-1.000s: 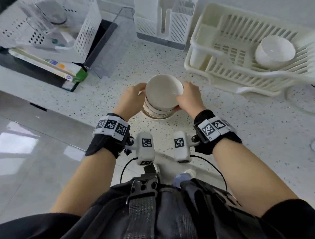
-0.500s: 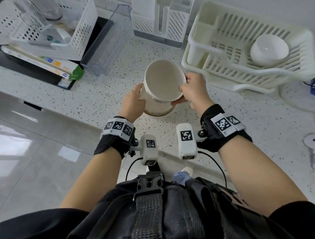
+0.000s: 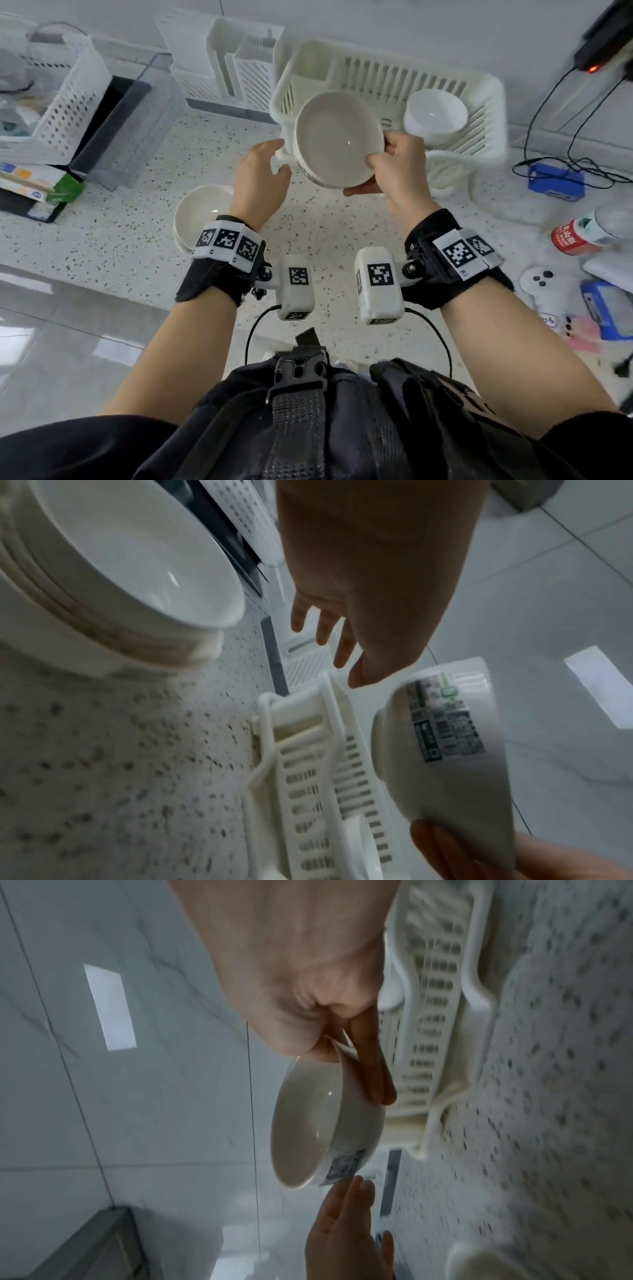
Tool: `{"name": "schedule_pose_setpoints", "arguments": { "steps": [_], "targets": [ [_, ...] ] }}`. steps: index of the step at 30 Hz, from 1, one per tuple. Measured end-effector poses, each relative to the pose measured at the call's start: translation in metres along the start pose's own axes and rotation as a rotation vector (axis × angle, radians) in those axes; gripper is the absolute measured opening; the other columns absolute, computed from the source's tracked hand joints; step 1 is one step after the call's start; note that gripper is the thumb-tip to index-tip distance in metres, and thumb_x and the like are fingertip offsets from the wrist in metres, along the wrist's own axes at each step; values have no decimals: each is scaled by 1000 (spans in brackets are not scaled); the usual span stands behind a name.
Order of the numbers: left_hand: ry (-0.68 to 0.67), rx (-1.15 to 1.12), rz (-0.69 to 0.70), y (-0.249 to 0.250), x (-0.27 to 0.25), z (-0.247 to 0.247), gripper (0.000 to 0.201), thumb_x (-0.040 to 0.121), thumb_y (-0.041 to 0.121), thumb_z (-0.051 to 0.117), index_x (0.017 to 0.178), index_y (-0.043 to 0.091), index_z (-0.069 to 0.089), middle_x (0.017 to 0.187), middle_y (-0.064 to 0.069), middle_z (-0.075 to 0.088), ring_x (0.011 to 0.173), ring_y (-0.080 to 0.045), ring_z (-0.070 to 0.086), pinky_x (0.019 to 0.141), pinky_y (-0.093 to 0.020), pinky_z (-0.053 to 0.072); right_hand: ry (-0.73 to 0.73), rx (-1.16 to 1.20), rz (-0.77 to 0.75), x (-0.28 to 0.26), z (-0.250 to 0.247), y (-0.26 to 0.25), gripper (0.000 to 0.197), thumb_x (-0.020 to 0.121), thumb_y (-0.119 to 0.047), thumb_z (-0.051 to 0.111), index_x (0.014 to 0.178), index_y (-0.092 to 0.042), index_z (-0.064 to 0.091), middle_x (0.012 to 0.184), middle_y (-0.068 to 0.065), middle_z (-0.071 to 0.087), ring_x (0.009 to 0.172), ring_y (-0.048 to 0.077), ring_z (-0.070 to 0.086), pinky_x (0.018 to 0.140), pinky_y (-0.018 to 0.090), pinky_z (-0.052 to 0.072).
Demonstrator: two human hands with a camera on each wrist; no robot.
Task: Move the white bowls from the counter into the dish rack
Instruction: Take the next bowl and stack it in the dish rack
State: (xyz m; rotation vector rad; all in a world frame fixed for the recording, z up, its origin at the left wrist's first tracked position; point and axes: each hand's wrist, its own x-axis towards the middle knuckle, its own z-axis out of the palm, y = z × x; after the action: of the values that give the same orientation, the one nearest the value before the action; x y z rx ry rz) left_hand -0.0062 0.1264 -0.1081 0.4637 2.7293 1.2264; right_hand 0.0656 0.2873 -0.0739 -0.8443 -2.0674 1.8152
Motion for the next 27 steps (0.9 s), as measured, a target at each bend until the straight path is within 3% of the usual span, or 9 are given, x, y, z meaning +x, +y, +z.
{"name": "schedule_pose_setpoints", "arguments": {
  "steps": [4, 8, 11, 14, 19, 21, 24, 27],
  "targets": [
    [-87, -16, 121, 46, 12, 46, 38, 88, 10, 55, 126, 13, 56, 130, -9, 57, 124, -25, 48, 103, -35, 37, 78, 31, -4, 21, -56, 10, 28, 83, 15, 44, 96, 0, 63, 99, 8, 60, 70, 22, 62, 53, 49, 61],
    [-233, 65, 166, 73, 29, 82, 35, 87, 11, 57, 122, 15, 58, 122, -14, 59, 119, -31, 50, 103, -38, 37, 156, 53, 27, 41, -92, 20, 30, 82, 14, 44, 99, 0, 65, 110, 14, 61, 71, 23, 63, 51, 46, 61],
    [-327, 105, 162, 84, 48, 102, 38, 87, 13, 58, 125, 14, 56, 129, -12, 57, 123, -29, 49, 107, -40, 37, 206, 51, 25, 61, -108, 24, 28, 83, 14, 44, 92, -3, 65, 101, 12, 61, 67, 20, 64, 49, 40, 61],
    [-400, 177, 168, 91, 70, 118, 44, 86, 17, 60, 130, 13, 51, 136, -13, 52, 125, -27, 48, 108, -38, 35, 278, 59, 40, 86, -119, 27, 27, 84, 12, 45, 96, -3, 64, 107, 13, 58, 71, 27, 65, 50, 40, 62],
    [-570, 201, 141, 88, 105, 143, 42, 86, 26, 63, 126, 14, 55, 134, -5, 57, 122, -21, 53, 107, -36, 40, 340, 72, 92, 131, -128, 25, 29, 86, 12, 42, 101, -3, 62, 86, -4, 54, 67, 22, 64, 50, 37, 62],
    [-639, 195, 128, 83, 117, 151, 39, 83, 28, 66, 119, 15, 60, 126, -4, 63, 111, -17, 59, 103, -32, 43, 354, 56, 121, 148, -129, 27, 28, 86, 12, 42, 100, -3, 60, 91, 0, 55, 66, 26, 65, 48, 35, 61],
    [-741, 244, 144, 81, 130, 160, 39, 80, 38, 67, 115, 21, 65, 118, 3, 67, 95, -9, 58, 92, -25, 43, 367, 40, 168, 174, -128, 32, 29, 86, 12, 42, 107, 1, 58, 111, 11, 53, 76, 34, 64, 52, 40, 62],
    [-833, 324, 136, 77, 141, 170, 54, 73, 49, 70, 120, 25, 60, 124, 6, 63, 104, -11, 58, 97, -31, 43, 377, 40, 215, 196, -125, 39, 35, 86, 12, 41, 116, 4, 56, 115, 11, 51, 69, 29, 62, 54, 43, 62]
  ]
}}
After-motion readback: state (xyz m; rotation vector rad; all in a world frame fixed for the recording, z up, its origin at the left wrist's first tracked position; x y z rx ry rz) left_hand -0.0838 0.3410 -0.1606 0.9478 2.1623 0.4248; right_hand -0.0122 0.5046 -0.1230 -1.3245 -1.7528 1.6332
